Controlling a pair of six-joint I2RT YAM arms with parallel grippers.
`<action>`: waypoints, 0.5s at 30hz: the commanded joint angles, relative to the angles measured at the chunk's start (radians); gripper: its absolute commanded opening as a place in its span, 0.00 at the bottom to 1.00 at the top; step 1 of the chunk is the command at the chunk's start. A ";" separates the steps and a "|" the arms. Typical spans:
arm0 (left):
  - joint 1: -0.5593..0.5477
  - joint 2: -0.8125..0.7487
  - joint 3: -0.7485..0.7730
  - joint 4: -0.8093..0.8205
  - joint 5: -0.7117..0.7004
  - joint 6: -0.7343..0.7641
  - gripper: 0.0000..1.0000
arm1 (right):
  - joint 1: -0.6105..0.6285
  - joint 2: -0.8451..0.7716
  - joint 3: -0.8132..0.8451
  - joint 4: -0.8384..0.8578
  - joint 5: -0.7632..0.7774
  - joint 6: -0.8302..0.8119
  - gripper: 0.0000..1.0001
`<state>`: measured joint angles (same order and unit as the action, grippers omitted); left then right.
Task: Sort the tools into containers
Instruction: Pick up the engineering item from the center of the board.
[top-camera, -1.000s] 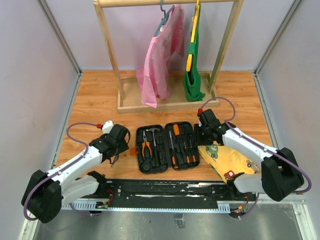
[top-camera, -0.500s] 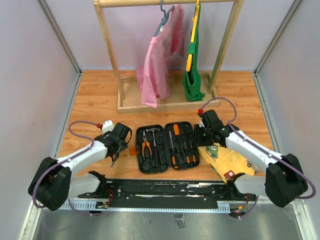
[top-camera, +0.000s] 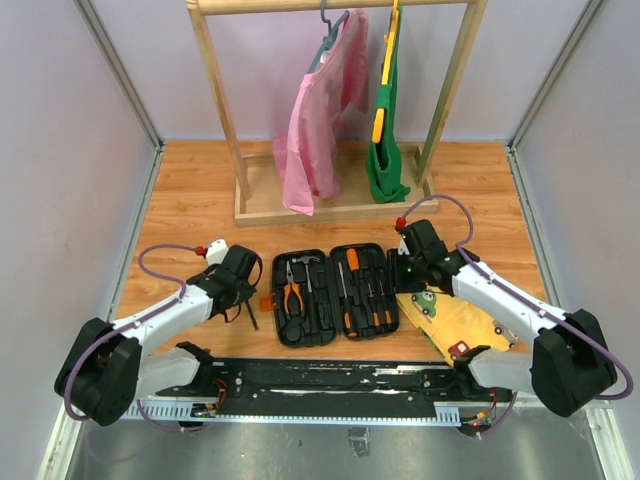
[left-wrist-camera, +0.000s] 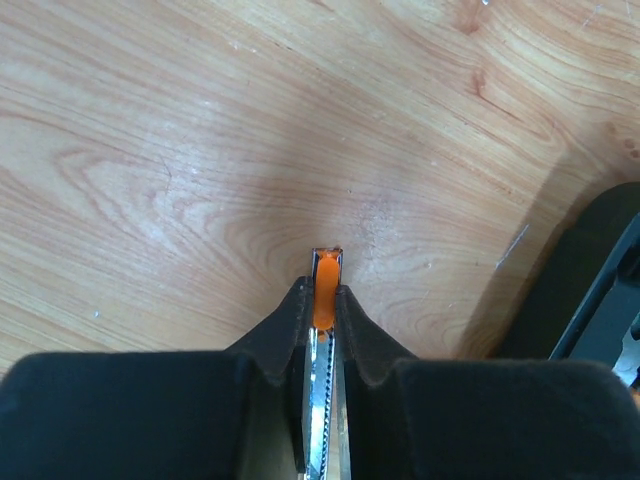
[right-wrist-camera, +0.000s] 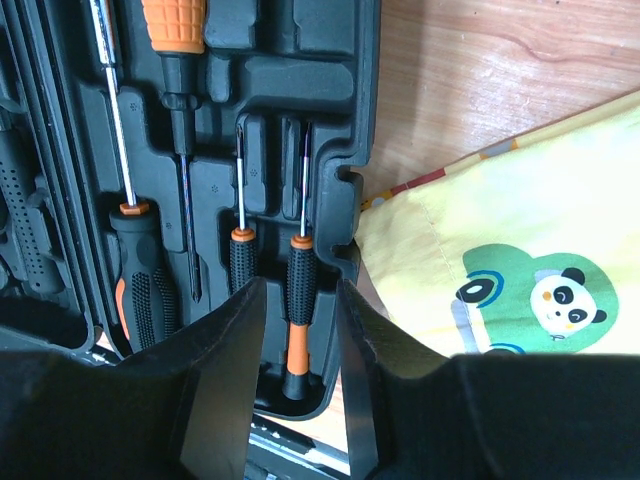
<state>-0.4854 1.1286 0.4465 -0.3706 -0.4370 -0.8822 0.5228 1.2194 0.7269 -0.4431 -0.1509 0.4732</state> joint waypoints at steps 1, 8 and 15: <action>0.007 0.031 0.006 0.009 0.023 0.002 0.12 | -0.014 -0.026 -0.020 -0.003 -0.010 0.008 0.36; 0.058 0.156 0.112 0.043 -0.014 0.098 0.10 | -0.014 -0.039 -0.025 -0.013 -0.011 0.010 0.36; 0.095 0.250 0.190 0.097 0.013 0.215 0.15 | -0.014 -0.061 -0.029 -0.026 -0.012 0.011 0.37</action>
<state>-0.4019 1.3437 0.5945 -0.3050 -0.4294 -0.7506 0.5228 1.1885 0.7109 -0.4461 -0.1577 0.4744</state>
